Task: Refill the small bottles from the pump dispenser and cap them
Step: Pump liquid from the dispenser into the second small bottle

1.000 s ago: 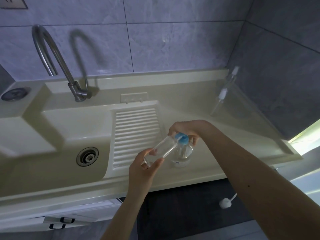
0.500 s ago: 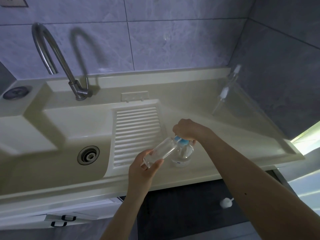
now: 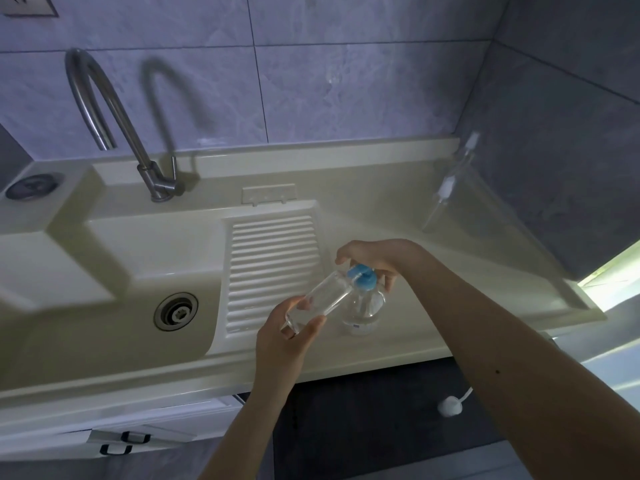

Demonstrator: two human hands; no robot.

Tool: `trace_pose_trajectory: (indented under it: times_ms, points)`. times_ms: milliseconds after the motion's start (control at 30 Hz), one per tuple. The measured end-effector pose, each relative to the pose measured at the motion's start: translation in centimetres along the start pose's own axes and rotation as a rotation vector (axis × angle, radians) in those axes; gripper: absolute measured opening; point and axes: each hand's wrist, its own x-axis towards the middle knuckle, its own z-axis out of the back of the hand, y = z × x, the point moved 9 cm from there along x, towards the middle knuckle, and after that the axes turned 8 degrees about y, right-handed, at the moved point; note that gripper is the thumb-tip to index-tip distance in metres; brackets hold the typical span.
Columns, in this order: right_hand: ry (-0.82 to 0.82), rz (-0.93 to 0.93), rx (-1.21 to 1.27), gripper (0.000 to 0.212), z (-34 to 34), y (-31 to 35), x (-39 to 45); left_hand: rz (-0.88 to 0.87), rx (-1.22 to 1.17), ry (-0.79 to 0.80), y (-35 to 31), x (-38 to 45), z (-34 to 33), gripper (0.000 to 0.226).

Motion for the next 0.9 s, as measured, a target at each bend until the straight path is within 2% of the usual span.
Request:
trace_pose_trajectory:
  times_ms: [133, 333, 500, 633, 767, 833, 900]
  points:
    - [-0.092, 0.034, -0.135, 0.029, 0.4, 0.5, -0.1, -0.009, 0.005, -0.004, 0.0, -0.1, 0.0, 0.022]
    - [-0.27, 0.153, -0.449, 0.023, 1.1, 1.6, -0.3, 0.053, -0.049, 0.011, 0.2, -0.2, -0.1, 0.026]
    - [-0.304, 0.16, -0.548, 0.029, 0.8, 2.1, -0.7, 0.064, -0.068, 0.019, 0.5, -0.3, -0.1, 0.026]
    - [-0.264, 0.137, -0.394, 0.028, 1.1, 1.4, -0.1, 0.029, -0.05, 0.006, 0.4, -0.3, -0.1, 0.025]
    - [-0.039, 0.018, 0.012, 0.043, 0.3, -0.3, 0.4, -0.003, -0.029, 0.008, -0.2, 0.0, 0.0, 0.023]
    - [0.016, 0.0, 0.057, 0.042, 0.0, -0.5, 0.4, -0.003, -0.038, 0.012, -0.1, 0.1, 0.0, 0.022]
    - [0.008, -0.002, 0.057, 0.05, 0.0, -0.7, 0.9, -0.002, -0.044, 0.021, 0.1, 0.1, -0.1, 0.022]
